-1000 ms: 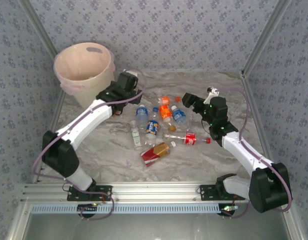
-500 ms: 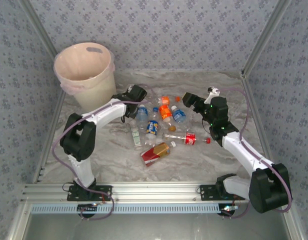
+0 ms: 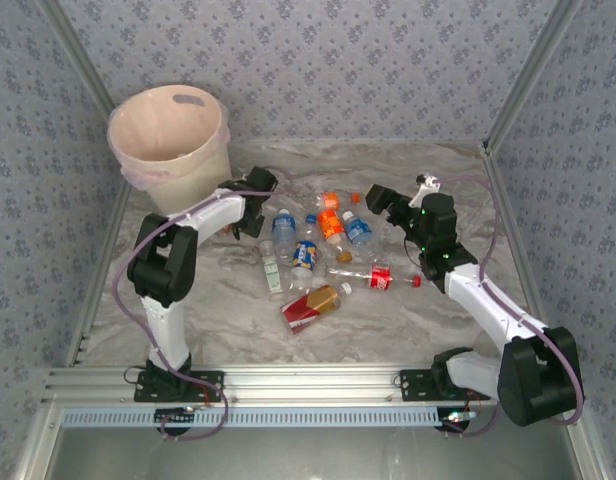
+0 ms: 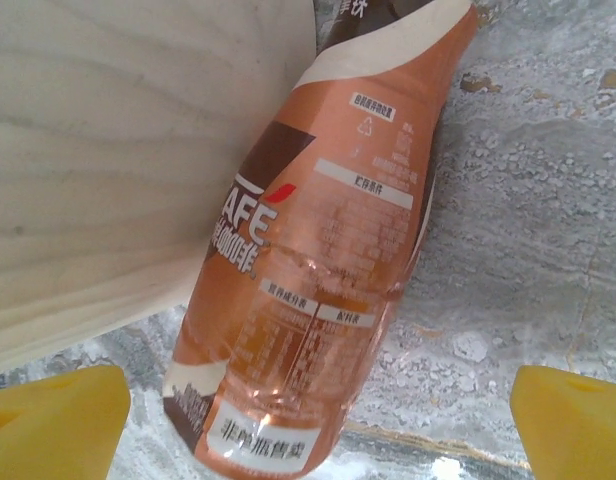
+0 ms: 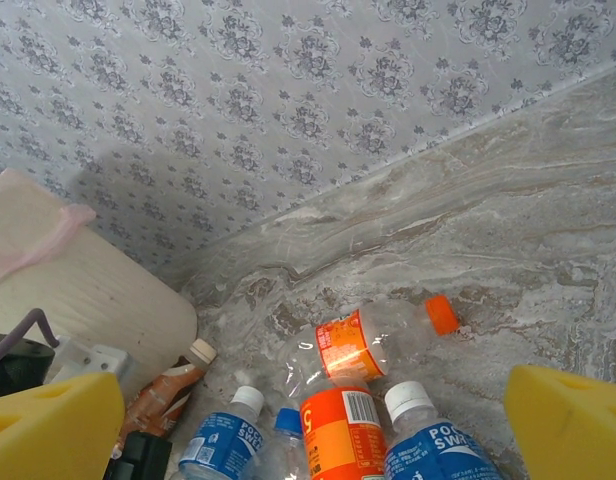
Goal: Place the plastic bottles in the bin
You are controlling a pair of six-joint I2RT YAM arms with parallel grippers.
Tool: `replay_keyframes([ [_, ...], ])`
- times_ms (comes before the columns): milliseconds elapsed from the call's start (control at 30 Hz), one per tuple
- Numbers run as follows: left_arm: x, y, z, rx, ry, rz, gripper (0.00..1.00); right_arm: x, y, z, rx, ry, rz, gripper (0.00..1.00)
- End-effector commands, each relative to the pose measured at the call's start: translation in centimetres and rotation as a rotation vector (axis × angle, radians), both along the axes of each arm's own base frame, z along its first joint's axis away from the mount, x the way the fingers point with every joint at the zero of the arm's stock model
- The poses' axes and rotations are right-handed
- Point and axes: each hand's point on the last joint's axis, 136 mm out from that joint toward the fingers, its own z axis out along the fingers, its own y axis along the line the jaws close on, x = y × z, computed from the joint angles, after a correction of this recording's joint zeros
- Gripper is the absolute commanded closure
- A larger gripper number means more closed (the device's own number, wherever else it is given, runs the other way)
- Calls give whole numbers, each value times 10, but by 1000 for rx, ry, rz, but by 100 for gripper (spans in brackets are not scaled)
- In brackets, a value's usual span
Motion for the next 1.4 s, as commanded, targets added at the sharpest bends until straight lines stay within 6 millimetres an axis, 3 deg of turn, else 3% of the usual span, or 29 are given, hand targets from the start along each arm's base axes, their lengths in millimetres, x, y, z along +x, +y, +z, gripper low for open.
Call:
replay_keyframes([
  [0, 4, -2, -11, -50, 30, 34, 2, -1, -2, 9, 29, -20, -7, 0],
  [200, 0, -13, -25, -173, 85, 26, 2, -1, -3, 8, 28, -18, -11, 0],
  [367, -7, -38, -9, -271, 46, -45, 2, -1, -3, 6, 29, -13, -13, 0],
  [567, 7, 0, -12, -240, 9, 137, 2, 0, -2, 8, 35, -17, -4, 0],
  [700, 17, -5, -22, -312, 9, 153, 3, -1, -2, 8, 35, -15, -4, 0],
  [900, 21, -24, -33, -394, 34, 109, 19, -1, -3, 7, 37, -12, -8, 0],
  [1200, 24, -23, -41, -383, 36, 110, 35, -1, -2, 7, 39, -12, -5, 0],
  [1367, 23, -30, -34, -398, 25, 87, 41, -3, -1, 10, 43, -19, 2, 0],
])
